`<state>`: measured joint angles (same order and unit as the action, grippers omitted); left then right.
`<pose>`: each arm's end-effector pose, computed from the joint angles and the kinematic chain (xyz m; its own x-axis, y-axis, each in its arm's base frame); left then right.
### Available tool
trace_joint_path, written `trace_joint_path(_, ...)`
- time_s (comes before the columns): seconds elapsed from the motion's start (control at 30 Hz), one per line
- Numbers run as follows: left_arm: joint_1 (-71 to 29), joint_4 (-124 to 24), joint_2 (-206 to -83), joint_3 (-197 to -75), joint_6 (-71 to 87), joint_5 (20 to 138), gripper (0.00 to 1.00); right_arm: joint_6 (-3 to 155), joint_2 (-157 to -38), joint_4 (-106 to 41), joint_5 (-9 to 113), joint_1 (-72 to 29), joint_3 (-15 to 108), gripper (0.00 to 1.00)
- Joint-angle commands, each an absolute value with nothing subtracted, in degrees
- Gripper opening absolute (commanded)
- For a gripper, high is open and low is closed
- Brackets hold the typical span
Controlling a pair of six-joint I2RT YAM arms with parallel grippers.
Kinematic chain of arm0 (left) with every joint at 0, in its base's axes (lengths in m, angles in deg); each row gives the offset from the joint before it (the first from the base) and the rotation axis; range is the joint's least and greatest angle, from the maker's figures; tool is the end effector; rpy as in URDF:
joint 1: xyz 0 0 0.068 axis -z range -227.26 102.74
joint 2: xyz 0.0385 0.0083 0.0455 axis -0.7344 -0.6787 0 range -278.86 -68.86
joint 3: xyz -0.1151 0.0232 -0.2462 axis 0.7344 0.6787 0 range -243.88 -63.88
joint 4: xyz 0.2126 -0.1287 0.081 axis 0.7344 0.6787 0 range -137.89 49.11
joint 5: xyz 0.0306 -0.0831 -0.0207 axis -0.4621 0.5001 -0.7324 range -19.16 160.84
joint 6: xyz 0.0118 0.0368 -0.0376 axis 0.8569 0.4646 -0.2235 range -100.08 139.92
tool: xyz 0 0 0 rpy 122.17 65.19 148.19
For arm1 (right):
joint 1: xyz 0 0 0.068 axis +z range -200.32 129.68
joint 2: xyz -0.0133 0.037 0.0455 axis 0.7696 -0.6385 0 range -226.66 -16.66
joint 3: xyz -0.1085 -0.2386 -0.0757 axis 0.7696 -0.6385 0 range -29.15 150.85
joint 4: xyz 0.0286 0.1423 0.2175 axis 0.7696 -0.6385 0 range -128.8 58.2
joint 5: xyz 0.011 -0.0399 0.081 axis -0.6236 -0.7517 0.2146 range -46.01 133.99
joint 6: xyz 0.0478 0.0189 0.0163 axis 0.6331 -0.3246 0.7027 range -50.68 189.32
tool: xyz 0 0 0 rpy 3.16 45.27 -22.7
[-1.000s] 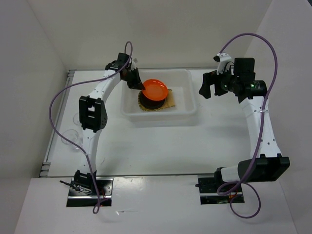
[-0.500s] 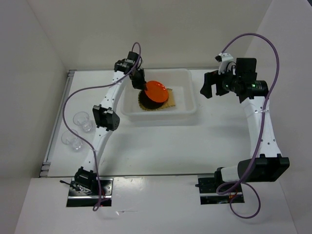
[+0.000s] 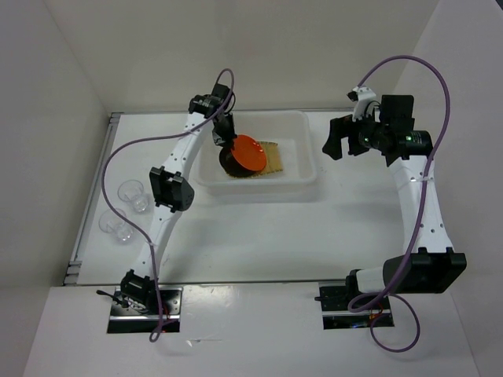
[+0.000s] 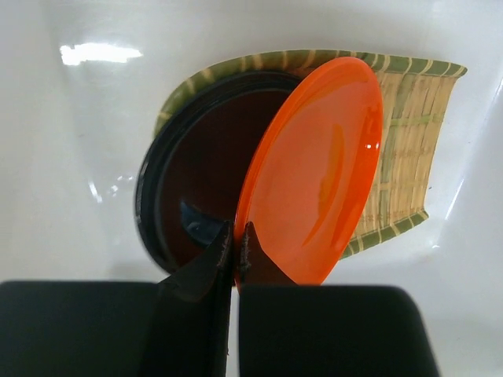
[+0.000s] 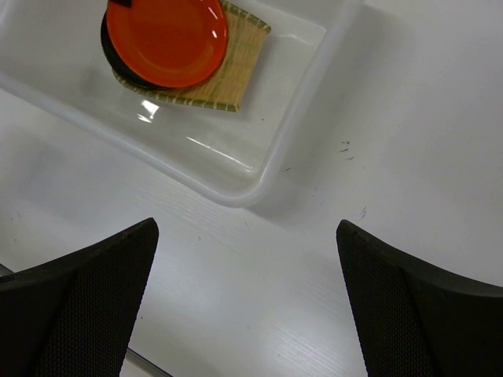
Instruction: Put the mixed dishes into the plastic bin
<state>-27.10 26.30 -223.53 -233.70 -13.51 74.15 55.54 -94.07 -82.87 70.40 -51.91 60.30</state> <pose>0.5022 -0.1865 0.2544 -0.8767 -0.2640 -0.4020 -0.1331 0.9364 -0.3246 0.2721 0.0082 0.4142 -0.5351 -0.1985 -0.8211 -0.4612 0.8830 0.0871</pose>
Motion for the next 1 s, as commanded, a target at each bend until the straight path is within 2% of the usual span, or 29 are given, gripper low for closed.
trace_joint_path(0.0, -27.48, 26.64, -215.73, -232.55, -14.01, 70.4, 0.0, 55.52, -92.25, -80.94, 71.5, -52.78, 59.54, 0.99)
trace_joint_path(0.27, -27.48, 26.64, -214.41, -235.1, -14.01, 71.27, 0.0, 55.52, -92.77, -80.93, 72.11, -52.78, 59.53, 0.99)
trace_joint_path(0.6, -28.01, 26.64, -213.18, -226.49, -12.95, 68.21, 0.0, 55.52, -92.78, -80.93, 72.64, -52.78, 59.53, 0.99)
trace_joint_path(0.77, -28.01, 26.64, -213.18, -229.81, -12.43, 68.9, 0.0, 55.52, -92.25, -80.93, 72.64, -53.31, 59.01, 0.99)
trace_joint_path(0.87, -28.54, 26.64, -213.18, -225.18, -12.43, 68.91, 0.0, 55.52, -92.25, -80.93, 72.64, -53.31, 59.01, 0.99)
trace_joint_path(0.97, -28.54, 26.64, -214.23, -226.21, -12.43, 68.91, 0.0, 55.52, -92.25, -80.93, 72.64, -53.31, 59.01, 0.99)
